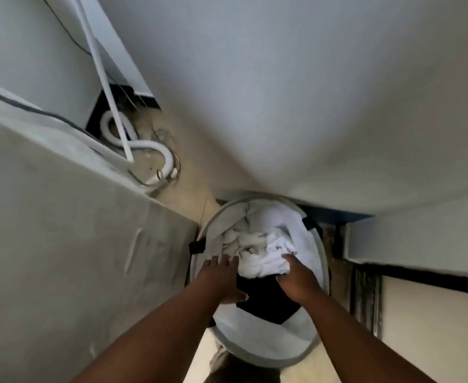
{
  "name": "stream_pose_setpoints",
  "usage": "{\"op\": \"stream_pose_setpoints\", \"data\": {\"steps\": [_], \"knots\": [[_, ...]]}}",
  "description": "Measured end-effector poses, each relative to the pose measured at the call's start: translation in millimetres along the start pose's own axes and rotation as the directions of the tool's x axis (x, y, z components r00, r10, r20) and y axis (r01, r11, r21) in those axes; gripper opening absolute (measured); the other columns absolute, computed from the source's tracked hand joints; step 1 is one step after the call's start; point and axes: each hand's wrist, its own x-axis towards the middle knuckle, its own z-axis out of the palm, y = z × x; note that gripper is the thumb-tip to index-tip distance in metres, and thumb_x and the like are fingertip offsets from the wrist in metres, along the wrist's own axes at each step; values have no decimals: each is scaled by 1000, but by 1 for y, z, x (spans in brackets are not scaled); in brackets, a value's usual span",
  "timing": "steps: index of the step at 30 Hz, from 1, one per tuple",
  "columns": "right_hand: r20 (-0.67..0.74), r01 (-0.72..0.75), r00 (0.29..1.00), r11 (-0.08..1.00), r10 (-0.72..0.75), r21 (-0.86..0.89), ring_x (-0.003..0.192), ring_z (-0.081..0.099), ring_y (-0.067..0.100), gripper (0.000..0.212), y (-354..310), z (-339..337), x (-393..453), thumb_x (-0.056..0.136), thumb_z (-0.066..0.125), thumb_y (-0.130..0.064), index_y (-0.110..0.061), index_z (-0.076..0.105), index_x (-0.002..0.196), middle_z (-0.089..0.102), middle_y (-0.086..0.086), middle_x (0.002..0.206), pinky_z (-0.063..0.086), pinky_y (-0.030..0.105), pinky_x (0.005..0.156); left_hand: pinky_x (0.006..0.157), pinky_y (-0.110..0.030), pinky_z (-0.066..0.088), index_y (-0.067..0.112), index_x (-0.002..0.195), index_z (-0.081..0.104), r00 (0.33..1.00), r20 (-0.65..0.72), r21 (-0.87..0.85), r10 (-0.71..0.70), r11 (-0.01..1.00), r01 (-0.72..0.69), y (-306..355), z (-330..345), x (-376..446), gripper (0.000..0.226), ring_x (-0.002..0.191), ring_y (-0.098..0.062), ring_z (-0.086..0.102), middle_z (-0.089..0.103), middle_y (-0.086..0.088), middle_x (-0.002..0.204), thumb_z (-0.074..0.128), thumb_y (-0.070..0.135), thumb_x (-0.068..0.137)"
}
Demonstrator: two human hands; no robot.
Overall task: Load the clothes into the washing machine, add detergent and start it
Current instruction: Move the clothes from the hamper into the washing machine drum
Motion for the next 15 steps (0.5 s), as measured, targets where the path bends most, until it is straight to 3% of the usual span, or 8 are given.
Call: {"op": "stream_pose_setpoints", "data": {"steps": [4, 8, 11, 13, 15], "knots": [[-63, -33, 998, 998, 30, -48, 137, 35, 31, 70, 22, 38, 76, 86, 58, -20, -31, 27, 148, 29, 12, 153, 34, 36, 109, 116, -47, 17, 18, 152, -5, 998, 48, -45, -31, 998, 33, 8, 35, 82, 104, 146, -36, 5, -2, -14, 160, 59, 59, 82], [-131, -107, 987, 986, 90, -131, 143, 19, 33, 77, 47, 65, 127, 87, 58, -21, -33, 15, 150, 0, 12, 160, 28, 39, 111, 111, -48, 27, 21, 153, 1, 998, -58, -82, -38, 996, 33, 15, 62, 136, 100, 147, -35, 4, -9, -13, 160, 65, 50, 82], [-197, -90, 977, 995, 78, -52, 141, 24, 32, 70, 59, 81, 156, 86, 57, -21, -14, 24, 147, 18, 15, 155, 26, 39, 113, 115, -50, 20, 21, 153, 2, 999, -38, -116, -36, 993, 31, 16, 84, 164, 101, 146, -34, 5, -9, -11, 160, 66, 49, 81], [-277, -67, 961, 990, 29, -128, 130, 42, 33, 60, 65, 87, 167, 83, 60, -15, -4, 33, 136, 40, 18, 140, 37, 39, 105, 116, -53, 15, 23, 152, 8, 999, -29, -88, -16, 996, 14, 16, 103, 178, 97, 146, -31, 5, -4, -9, 160, 66, 52, 80], [-324, -40, 945, 964, -48, -262, 115, 55, 35, 64, 70, 87, 171, 80, 64, -12, -3, 32, 134, 52, 19, 126, 46, 41, 94, 115, -55, 13, 28, 147, 27, 998, -68, -13, 2, 1000, -3, 16, 118, 184, 78, 146, -29, 6, 8, -7, 159, 62, 52, 82]]}}
